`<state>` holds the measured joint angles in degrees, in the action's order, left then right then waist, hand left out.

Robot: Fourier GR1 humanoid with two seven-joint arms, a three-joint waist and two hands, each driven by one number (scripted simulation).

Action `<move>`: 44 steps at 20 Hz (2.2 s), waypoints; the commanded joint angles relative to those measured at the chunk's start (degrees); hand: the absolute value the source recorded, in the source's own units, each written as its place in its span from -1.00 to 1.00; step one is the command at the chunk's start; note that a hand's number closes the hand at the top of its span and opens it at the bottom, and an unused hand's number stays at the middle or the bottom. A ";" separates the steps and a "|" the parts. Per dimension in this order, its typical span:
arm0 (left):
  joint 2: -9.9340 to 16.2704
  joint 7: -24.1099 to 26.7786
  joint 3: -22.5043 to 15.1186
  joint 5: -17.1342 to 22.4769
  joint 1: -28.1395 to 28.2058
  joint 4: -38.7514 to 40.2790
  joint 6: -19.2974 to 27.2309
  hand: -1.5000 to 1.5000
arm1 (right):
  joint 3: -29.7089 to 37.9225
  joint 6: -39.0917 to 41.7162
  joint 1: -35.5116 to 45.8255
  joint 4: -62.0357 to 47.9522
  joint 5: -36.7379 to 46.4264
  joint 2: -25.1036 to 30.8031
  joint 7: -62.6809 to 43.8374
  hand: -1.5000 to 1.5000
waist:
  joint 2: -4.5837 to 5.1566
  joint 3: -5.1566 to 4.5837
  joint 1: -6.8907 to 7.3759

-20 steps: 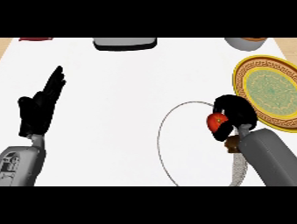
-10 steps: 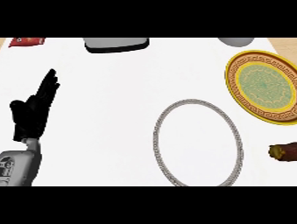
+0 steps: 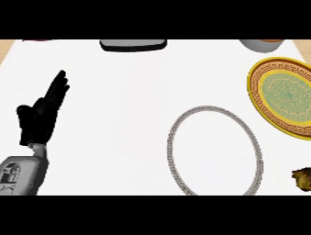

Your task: Pick the tomato from the placemat and place it in the plate

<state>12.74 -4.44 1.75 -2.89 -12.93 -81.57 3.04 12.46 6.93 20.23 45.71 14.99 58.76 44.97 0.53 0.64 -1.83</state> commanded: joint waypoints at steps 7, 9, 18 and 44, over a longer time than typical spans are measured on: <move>-2.13 -0.79 -2.62 -1.71 -3.33 0.92 0.13 0.00 | -1.42 9.70 7.47 -19.28 1.66 1.59 15.84 1.00 | 0.55 -0.33 4.54; -2.78 1.49 -3.88 -2.87 -2.05 2.28 0.04 0.00 | -3.58 8.64 11.35 -19.06 3.17 -1.43 13.11 1.00 | 0.54 -0.40 4.93; -2.05 0.83 -2.11 -2.12 -2.95 2.94 -0.86 0.00 | -11.66 -3.65 18.84 -22.42 13.79 -12.20 9.08 1.00 | 0.12 -0.54 3.92; -2.07 -0.18 -1.01 -3.22 -4.74 2.92 -0.62 0.00 | 4.41 17.60 28.65 -42.92 0.89 -11.02 3.11 -1.00 | 0.65 -0.35 3.66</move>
<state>10.45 -4.16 0.50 -5.23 -16.52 -79.47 1.64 12.45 16.95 47.61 4.83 20.25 42.79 49.30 1.01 0.24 1.87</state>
